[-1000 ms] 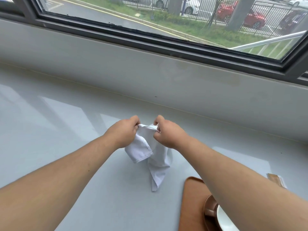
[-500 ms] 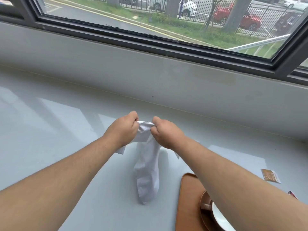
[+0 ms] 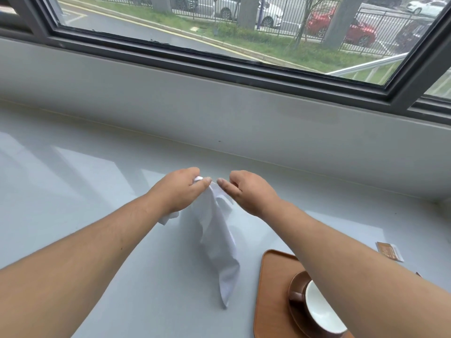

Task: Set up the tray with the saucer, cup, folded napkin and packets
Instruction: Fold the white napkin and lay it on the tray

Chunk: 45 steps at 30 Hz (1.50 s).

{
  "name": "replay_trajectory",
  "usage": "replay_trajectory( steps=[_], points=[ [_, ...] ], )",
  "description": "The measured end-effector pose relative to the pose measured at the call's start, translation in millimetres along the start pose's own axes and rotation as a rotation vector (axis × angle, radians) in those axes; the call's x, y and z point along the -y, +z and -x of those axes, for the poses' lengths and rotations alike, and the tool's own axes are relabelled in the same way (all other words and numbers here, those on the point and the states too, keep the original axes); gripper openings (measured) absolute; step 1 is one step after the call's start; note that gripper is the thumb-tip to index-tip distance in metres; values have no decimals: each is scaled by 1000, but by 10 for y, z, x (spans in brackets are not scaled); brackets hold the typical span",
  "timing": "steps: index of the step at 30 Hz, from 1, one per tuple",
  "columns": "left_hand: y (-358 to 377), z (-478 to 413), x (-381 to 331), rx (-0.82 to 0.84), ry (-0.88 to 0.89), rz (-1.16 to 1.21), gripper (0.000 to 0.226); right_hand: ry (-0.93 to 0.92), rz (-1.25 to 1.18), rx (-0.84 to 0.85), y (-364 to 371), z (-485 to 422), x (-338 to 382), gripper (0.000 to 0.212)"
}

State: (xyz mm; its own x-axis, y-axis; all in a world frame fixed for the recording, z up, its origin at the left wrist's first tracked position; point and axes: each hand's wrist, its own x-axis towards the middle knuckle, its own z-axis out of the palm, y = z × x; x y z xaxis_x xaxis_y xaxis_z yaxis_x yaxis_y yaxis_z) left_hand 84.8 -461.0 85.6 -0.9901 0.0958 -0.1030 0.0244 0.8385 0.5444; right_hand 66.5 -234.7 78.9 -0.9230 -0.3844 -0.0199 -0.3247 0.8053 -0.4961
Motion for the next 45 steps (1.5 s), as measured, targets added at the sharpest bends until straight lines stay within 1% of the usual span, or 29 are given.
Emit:
replay_trajectory(
  steps=[2,3,5,7,8,9,11,12,13,14,15,17,18,20,21,22,24,26,28,31,34,36,39,41,43,45],
  points=[
    [-8,-21,-98,17,11,53,44,-13,39,13,30,-6,35,37],
    [-15,-29,-148,20,22,81,41,-18,40,37,42,-6,62,34],
    [-37,-45,-237,17,41,142,35,-20,5,84,61,2,118,40],
    [-68,-59,-303,21,55,193,33,-34,-4,76,102,6,153,44],
    [-86,-67,-322,28,60,214,32,-32,1,37,121,9,172,42],
    [-109,-75,-331,35,62,234,33,-18,2,-38,124,7,191,39],
    [-167,-90,-339,54,54,264,35,29,3,-247,74,-22,226,36],
    [-202,-99,-346,65,53,271,36,31,23,-323,29,-47,233,39],
    [-239,-106,-359,73,56,270,36,11,58,-346,-27,-80,240,44],
    [-278,-115,-378,75,63,258,37,-21,99,-317,-90,-114,248,47],
    [-319,-123,-401,72,71,235,38,-52,144,-259,-144,-155,261,41],
    [-408,-146,-440,56,84,143,41,-71,196,-150,-229,-226,297,23],
    [-454,-155,-448,34,91,65,44,-48,181,-123,-267,-250,316,24],
    [-547,-164,-446,-50,83,-117,57,16,98,-126,-366,-284,345,23],
    [-595,-168,-440,-104,62,-204,66,20,58,-150,-419,-290,353,20],
    [-639,-174,-435,-145,35,-282,73,4,31,-177,-475,-289,366,18],
    [-717,-192,-425,-165,-6,-394,76,-52,15,-212,-582,-275,423,15],
    [-762,-220,-399,-141,-14,-420,67,-91,28,-239,-654,-278,497,10],
    [-785,-248,-370,-119,6,-417,48,-97,45,-280,-712,-303,551,6],
    [-831,-277,-340,-87,4,-365,30,-87,54,-308,-825,-346,546,7],
    [-901,-308,-283,-95,19,-360,19,-101,165,-262,-940,-374,461,15],
    [-950,-338,-222,-95,29,-442,20,-114,276,-189,-1008,-389,411,22],
    [-1015,-391,-145,-70,10,-625,31,-133,432,-80,-1093,-419,345,34],
    [-1062,-428,-123,-82,-10,-678,34,-142,505,-42,-1150,-443,327,40],
    [-1116,-458,-134,-158,7,-680,32,-158,571,-45,-1206,-478,332,41],
    [-1185,-474,-174,-291,81,-696,29,-140,596,-140,-1279,-517,351,34]
  ],
)
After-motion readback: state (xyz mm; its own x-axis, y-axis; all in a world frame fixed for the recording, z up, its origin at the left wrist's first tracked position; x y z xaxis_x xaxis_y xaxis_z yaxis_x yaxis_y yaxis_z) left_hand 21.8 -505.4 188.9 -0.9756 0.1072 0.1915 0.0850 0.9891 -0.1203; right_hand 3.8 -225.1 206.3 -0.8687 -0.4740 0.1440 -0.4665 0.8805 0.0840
